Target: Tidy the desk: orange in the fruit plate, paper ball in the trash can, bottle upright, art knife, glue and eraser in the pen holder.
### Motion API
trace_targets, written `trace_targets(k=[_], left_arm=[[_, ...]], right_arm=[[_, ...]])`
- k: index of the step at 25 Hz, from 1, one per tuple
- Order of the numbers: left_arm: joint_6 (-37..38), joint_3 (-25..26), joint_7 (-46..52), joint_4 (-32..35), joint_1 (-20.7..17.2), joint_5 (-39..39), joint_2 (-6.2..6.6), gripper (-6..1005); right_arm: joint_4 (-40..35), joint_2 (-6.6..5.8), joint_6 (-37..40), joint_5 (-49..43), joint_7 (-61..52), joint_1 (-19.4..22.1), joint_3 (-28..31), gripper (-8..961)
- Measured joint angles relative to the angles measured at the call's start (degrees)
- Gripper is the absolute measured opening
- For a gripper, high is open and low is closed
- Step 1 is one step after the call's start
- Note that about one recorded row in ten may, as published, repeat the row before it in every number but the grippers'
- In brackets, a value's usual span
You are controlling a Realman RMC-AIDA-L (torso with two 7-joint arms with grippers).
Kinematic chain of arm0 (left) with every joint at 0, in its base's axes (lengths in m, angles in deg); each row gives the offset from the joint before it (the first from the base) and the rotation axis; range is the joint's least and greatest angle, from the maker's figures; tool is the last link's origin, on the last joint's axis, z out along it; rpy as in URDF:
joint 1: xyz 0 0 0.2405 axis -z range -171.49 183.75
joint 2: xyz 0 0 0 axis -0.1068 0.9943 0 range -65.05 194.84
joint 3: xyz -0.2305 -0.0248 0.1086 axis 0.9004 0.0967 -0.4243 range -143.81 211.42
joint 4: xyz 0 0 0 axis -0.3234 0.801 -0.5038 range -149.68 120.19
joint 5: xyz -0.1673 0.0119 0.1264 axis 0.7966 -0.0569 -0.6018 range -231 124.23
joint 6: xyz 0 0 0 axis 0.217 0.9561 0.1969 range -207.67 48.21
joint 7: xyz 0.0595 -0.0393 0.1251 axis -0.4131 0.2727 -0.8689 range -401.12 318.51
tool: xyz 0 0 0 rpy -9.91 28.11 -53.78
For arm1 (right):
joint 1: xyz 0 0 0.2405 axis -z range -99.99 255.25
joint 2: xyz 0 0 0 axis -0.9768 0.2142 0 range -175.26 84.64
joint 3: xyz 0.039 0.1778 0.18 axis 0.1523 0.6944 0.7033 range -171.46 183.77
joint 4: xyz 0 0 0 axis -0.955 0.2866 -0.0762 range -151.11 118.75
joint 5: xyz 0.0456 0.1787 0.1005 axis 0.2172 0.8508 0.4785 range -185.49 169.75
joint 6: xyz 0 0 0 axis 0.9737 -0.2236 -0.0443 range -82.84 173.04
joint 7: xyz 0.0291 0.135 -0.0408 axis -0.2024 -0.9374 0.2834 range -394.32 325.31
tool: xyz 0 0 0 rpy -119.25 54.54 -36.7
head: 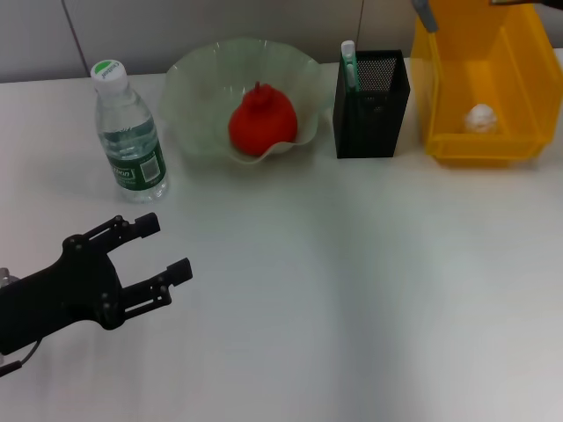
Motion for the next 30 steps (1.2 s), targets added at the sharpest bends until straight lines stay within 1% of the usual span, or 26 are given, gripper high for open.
trace_targets(k=[1,2,4,6,9,15,19,24,27,30], left_arm=[[-0.01,0.0,-0.01,0.0,0.06,0.0,0.0,811],[-0.01,0.0,-0.03,0.0,0.09,0.0,0.0,811],[-0.03,0.0,-0.07,0.0,0.2,0.02,0.0,811],[-0.04,0.0,-0.1,0.0,0.25,0.03,0.0,811],[-0.09,0.0,-0.43,0.0,0.27,0.03,0.0,811],[-0.46,-0.01,-1.86,-0.37,-0.05,-0.21,-0.11,811],[-0.5,-0.39,-3.65,-0.84,-0.29,-0.22,-0.34,811],[-0.34,-0.42,-3.68,-1.18,-0.21,-0.23,-0.31,811],[-0.1,-0.47,-3.7,-1.26,-0.07,-0.3,-0.27,811],[-0.08,-0.56,-3.71,-1.26,0.05,-0.37,-0.3,811]], right_arm=[[2.3,-0.02,-0.96,2.02,1.23,-0.1,0.1,152],[2.3,-0.02,-0.96,2.02,1.23,-0.1,0.1,152],[5.5,-0.07,-2.78,3.54,1.73,-0.53,0.16,152],[6.32,-0.03,-3.55,3.67,1.73,-0.68,0.16,151],[8.57,0.5,-5.63,3.75,1.01,-0.8,0.04,151],[12.12,0.61,-6.68,5.13,0.81,-1.42,0.14,151],[15.42,0.72,-8.84,5.89,3.56,-2.61,-0.15,150],[18.36,0.81,-9.18,7.4,7.45,-3.42,0.16,150],[19.04,0.81,-9.4,8.33,8.71,-3.45,0.17,150],[19.36,1.07,-9.65,9.56,9.86,-3.12,0.2,150]])
